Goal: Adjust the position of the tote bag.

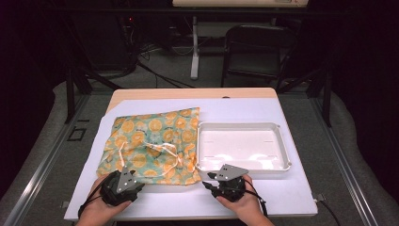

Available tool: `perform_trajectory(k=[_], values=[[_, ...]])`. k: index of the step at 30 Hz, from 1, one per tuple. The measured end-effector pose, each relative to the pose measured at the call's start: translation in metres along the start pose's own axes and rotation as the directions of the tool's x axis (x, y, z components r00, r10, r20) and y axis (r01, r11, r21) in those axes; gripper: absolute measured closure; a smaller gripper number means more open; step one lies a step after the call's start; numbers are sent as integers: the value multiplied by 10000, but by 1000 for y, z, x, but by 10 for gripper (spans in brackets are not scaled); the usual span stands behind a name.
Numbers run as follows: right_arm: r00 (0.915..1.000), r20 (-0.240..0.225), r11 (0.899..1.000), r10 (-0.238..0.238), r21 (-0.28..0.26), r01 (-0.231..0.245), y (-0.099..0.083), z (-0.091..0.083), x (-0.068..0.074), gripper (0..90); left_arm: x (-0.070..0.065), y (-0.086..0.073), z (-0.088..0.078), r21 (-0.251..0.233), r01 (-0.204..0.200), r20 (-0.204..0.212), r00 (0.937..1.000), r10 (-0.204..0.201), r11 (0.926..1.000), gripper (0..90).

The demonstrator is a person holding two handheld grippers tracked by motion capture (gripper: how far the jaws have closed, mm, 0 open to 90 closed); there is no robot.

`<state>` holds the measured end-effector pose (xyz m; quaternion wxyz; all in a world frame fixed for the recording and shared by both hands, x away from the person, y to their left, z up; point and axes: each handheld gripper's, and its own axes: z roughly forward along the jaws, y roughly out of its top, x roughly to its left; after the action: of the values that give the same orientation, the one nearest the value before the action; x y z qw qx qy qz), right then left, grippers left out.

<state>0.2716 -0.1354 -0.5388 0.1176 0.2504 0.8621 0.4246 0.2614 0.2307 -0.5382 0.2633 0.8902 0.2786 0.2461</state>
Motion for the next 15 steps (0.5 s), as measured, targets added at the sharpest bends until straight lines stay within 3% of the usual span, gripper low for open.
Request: perform_trajectory(k=[5, 6, 10, 15], values=[[10000, -4, 10000, 44, 19, -44, 0, 1, 0, 615, 4, 0, -1, -212, 353, 184, 9992, -349, 9992, 531], [10000, -2, 10000, 35, 9, -35, 0, 1, 0, 615, 5, 0, -3, -153, 338, 413, 9986, -331, 9993, 553], [10000, -2, 10000, 18, -7, -18, 0, 1, 0, 613, 7, -1, -6, -463, 534, 316, 9982, -520, 9975, 664], [10000, -18, 10000, 6, 3, -6, 0, 1, 0, 611, 9, -1, -7, -316, 522, 364, 9980, -510, 9981, 764]])
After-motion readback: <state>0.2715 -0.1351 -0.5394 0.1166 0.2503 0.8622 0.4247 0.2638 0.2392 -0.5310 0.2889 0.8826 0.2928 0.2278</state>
